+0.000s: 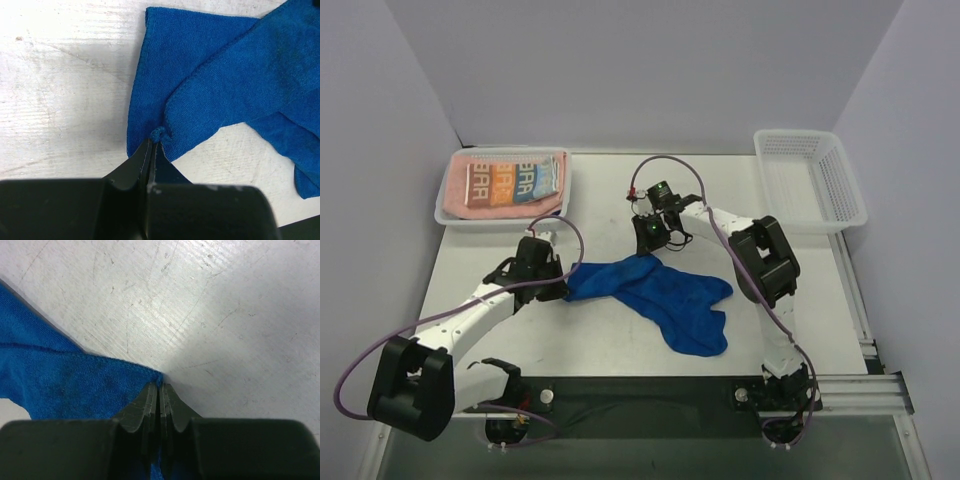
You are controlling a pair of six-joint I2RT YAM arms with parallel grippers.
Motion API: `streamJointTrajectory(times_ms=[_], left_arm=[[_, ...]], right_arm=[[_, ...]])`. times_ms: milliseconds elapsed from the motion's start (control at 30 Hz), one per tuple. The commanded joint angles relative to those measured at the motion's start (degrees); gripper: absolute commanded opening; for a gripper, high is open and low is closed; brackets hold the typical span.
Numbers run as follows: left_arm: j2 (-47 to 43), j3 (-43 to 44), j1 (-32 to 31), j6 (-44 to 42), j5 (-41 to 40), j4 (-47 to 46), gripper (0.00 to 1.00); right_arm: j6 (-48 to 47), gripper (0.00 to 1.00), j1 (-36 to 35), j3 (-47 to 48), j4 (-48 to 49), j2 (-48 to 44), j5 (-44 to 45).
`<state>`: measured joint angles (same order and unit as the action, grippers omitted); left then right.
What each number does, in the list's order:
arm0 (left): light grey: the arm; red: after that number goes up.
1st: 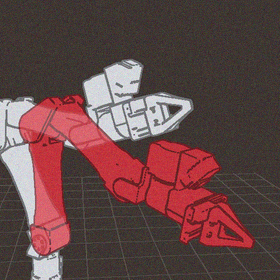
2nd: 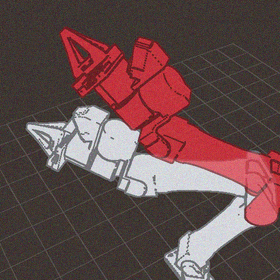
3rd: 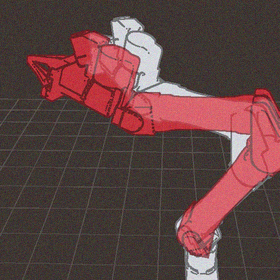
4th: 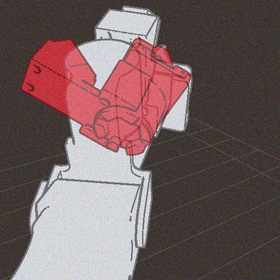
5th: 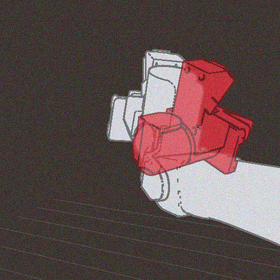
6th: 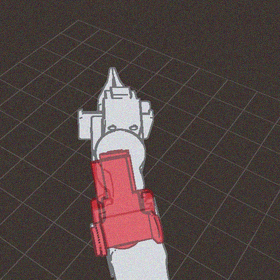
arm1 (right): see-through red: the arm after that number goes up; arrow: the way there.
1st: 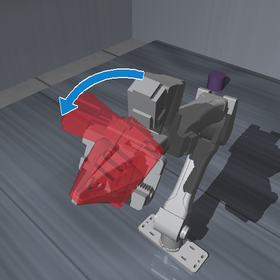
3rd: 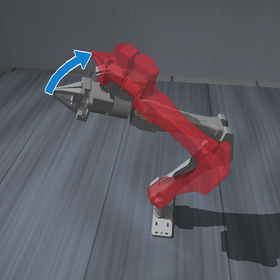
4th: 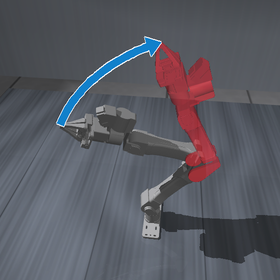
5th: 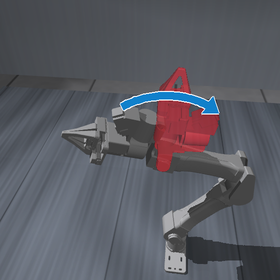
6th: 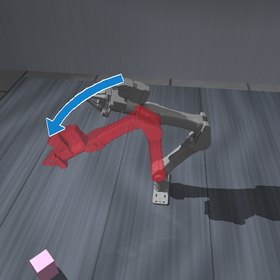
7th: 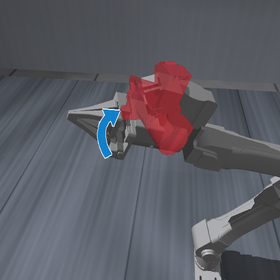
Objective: Fold and stack the towels
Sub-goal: Flatten out the crumpled towel
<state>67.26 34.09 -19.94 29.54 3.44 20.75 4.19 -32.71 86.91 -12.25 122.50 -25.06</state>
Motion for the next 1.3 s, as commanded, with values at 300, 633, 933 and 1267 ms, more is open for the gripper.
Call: streamJointTrajectory(times_ms=[300, 633, 933, 1267], left_arm=[[-4.9, 14.0, 1.0, -8.4, -7.9, 5.7, 0.00], [0.7, 36.2, 1.2, -16.4, -8.9, 1.6, 0.00], [2.3, 52.3, 1.1, -21.1, -3.5, -4.7, 0.00], [4.5, 68.5, 0.5, -22.9, 2.7, -9.9, 0.00]], right_arm=[[-3.3, 0.00, 0.9, 6.3, -2.7, -15.2, 9.7], [-5.8, 0.00, 3.4, 8.9, -0.5, -32.7, 20.3], [-10.3, 0.00, 4.4, 8.4, 3.1, -44.8, 23.9], [-14.7, 0.00, 4.5, 17.2, 6.4, -48.3, 24.8]])
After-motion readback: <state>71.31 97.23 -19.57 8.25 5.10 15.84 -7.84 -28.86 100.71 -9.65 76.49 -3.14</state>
